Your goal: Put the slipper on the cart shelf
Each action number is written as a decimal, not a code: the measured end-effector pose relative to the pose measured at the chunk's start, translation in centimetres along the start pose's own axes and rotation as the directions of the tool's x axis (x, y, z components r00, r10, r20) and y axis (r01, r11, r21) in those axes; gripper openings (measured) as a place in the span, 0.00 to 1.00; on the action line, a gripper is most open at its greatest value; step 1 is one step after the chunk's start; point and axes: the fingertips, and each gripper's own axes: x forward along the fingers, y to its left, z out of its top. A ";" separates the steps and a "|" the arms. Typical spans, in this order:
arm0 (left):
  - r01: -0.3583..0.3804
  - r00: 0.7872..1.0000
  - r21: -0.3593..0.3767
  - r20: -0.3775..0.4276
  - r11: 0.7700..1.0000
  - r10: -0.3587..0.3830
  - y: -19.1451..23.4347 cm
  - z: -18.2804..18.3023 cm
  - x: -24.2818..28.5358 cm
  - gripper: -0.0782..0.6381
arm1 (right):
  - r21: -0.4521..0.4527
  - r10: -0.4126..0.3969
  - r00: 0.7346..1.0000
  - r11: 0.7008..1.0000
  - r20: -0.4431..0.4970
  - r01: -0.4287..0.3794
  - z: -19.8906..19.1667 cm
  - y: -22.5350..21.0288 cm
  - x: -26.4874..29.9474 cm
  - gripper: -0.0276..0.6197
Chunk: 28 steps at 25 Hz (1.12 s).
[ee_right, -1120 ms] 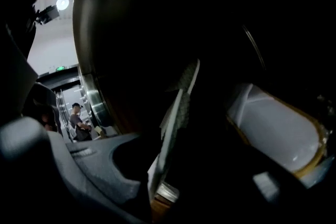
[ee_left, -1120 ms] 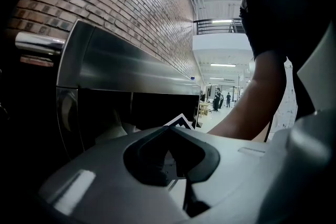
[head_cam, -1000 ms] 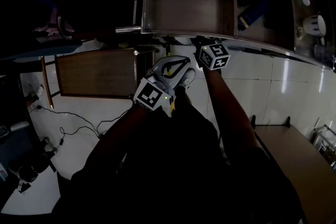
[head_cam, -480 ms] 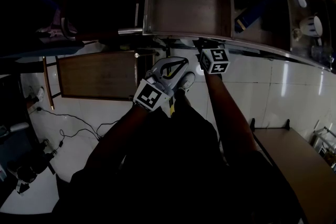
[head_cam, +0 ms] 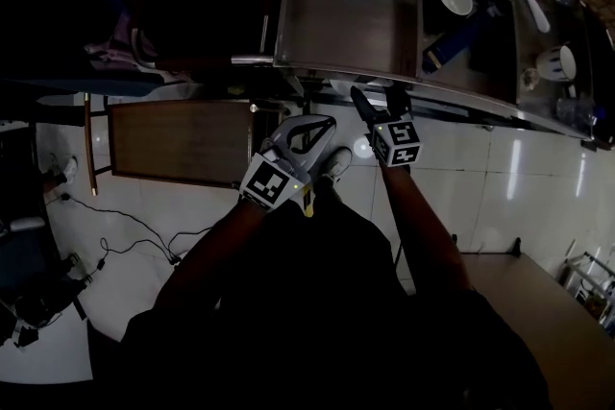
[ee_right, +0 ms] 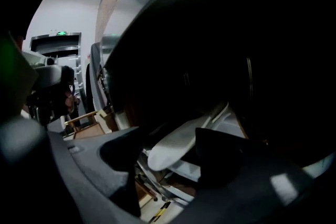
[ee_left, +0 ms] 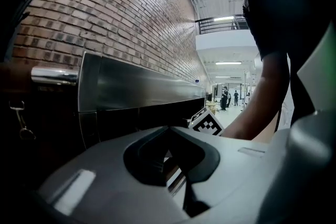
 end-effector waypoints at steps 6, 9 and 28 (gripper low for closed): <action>-0.024 1.000 0.003 -0.003 1.000 0.024 -1.0 0.9 -2.5 0.12 | -0.080 0.084 0.996 0.993 0.017 -0.083 0.5 3.4 -2.8 0.48; -0.042 0.999 -0.030 -0.019 0.999 0.041 -1.6 0.7 -3.9 0.12 | -0.110 0.140 0.990 0.985 0.030 -0.136 1.1 5.5 -4.3 0.39; -0.073 0.997 -0.040 0.031 0.997 0.074 1.3 -1.4 -17.6 0.12 | -0.179 0.371 0.928 0.915 0.023 -0.362 3.2 25.2 -3.3 0.04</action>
